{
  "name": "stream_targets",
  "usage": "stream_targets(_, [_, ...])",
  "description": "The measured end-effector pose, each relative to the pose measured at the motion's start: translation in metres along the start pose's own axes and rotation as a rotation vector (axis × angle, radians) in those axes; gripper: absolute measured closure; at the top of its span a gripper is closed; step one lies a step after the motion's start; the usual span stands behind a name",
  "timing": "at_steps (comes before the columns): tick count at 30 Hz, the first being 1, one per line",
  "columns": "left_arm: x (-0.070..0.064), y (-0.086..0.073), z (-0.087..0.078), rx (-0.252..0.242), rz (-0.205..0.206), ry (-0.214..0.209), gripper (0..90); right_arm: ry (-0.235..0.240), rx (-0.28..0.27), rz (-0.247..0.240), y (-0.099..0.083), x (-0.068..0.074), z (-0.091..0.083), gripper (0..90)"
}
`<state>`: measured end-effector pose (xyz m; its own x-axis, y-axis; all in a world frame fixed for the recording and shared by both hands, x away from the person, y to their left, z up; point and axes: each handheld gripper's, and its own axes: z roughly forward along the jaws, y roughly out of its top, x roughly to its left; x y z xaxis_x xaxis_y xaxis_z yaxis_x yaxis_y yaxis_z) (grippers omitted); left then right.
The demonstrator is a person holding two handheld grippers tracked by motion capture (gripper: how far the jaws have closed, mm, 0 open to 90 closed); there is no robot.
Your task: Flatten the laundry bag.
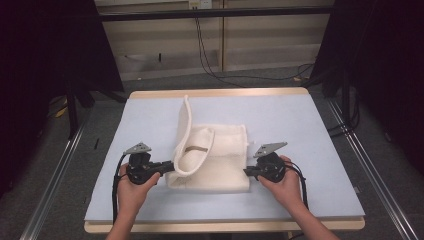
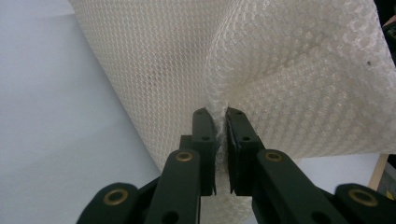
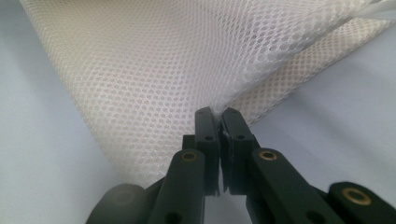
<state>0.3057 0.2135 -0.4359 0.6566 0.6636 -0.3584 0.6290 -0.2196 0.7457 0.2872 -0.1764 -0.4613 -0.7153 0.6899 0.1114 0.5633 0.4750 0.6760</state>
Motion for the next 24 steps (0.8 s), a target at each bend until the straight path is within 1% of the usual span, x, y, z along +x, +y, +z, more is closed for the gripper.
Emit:
stream_targets(1, [0.001, 0.0, -0.001, -0.005, -0.009, 0.007, 83.6, -0.013, 0.0, 0.002, 0.0, -0.001, -0.001, 86.9])
stream_targets(3, [0.003, 0.0, -0.002, -0.009, -0.018, 0.015, 83.6, -0.013, -0.006, 0.003, 0.0, -0.001, -0.002, 86.9])
stream_targets(6, [0.006, -0.001, -0.004, -0.008, -0.023, 0.016, 83.6, -0.011, -0.007, 0.0, 0.0, -0.002, -0.002, 86.9])
stream_targets(9, [0.011, -0.003, -0.008, -0.016, -0.047, 0.028, 83.6, 0.001, -0.005, 0.004, -0.001, -0.002, -0.002, 86.9])
stream_targets(10, [0.011, -0.003, -0.008, -0.016, -0.047, 0.028, 83.6, 0.003, -0.007, 0.006, -0.001, -0.002, -0.001, 86.8])
stream_targets(11, [0.014, -0.004, -0.01, -0.011, -0.046, 0.032, 83.6, -0.001, -0.005, 0.012, -0.001, -0.002, -0.001, 86.9])
stream_targets(12, [0.014, -0.004, -0.01, -0.015, -0.054, 0.042, 83.6, -0.003, -0.001, 0.015, -0.001, -0.003, -0.001, 87.0])
stream_targets(13, [0.014, -0.004, -0.01, -0.015, -0.054, 0.042, 83.6, 0.002, -0.007, 0.017, -0.001, -0.003, -0.001, 87.0])
stream_targets(14, [0.017, -0.005, -0.013, -0.015, -0.055, 0.047, 83.6, 0.0, -0.005, 0.019, 0.0, -0.003, -0.001, 87.0])
stream_targets(15, [0.017, -0.005, -0.014, -0.018, -0.066, 0.05, 83.6, -0.002, -0.005, 0.02, 0.0, -0.003, -0.001, 87.0])
stream_targets(18, [0.021, -0.007, -0.016, -0.017, -0.07, 0.056, 83.5, -0.004, -0.001, 0.022, 0.0, -0.004, -0.001, 87.0])
stream_targets(19, [0.024, -0.009, -0.017, -0.016, -0.077, 0.062, 83.4, 0.002, -0.009, 0.021, 0.0, -0.005, -0.001, 87.1])
stream_targets(21, [0.026, -0.01, -0.018, -0.016, -0.09, 0.07, 83.2, -0.012, -0.009, 0.026, 0.001, -0.007, -0.004, 87.1])
stream_targets(22, [0.026, -0.01, -0.018, -0.016, -0.09, 0.07, 83.0, -0.012, -0.009, 0.026, 0.001, -0.007, -0.004, 87.1])
stream_targets(23, [0.027, -0.011, -0.018, -0.009, -0.087, 0.069, 83.0, -0.013, -0.012, 0.032, 0.001, -0.008, -0.005, 87.1])
stream_targets(24, [0.029, -0.013, -0.018, -0.004, -0.093, 0.073, 82.4, -0.022, -0.022, 0.039, 0.001, -0.011, -0.008, 87.2])
